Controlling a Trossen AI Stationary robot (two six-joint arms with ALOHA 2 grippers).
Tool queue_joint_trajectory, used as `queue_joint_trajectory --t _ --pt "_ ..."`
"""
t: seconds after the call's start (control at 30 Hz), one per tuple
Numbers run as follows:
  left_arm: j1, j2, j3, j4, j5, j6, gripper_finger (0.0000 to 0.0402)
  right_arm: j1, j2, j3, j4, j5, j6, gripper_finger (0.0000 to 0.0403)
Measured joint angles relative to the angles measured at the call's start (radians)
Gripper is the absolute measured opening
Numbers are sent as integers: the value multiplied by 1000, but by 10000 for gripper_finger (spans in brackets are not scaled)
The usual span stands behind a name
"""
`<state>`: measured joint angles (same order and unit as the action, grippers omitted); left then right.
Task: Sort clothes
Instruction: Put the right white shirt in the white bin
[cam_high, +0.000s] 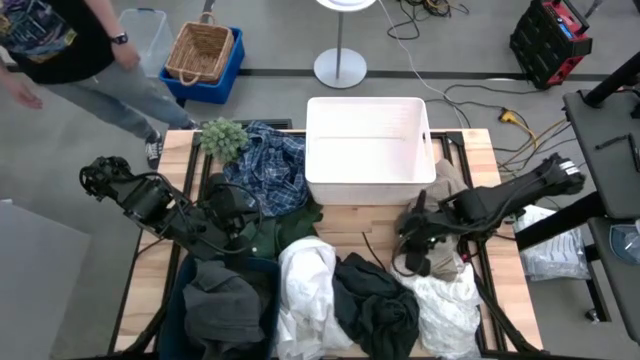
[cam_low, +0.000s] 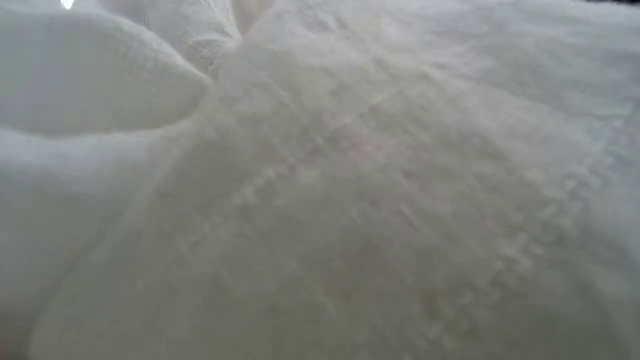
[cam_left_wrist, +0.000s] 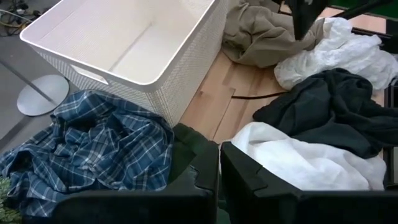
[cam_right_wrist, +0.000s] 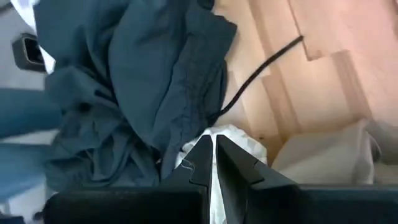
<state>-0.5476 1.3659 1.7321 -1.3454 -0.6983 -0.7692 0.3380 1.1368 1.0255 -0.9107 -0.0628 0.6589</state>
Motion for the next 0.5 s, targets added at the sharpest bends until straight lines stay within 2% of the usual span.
queue_joint_trajectory --t 0.17,0.27,0.5 --pt "3 0 0 -1 0 19 0 33 44 -15 1 -143 -113 14" --pt "5 0 0 -1 -1 24 0 74 63 -25 -12 -216 -122 32" --pt "5 0 0 -1 -1 24 0 231 76 -49 -46 -218 -103 140"
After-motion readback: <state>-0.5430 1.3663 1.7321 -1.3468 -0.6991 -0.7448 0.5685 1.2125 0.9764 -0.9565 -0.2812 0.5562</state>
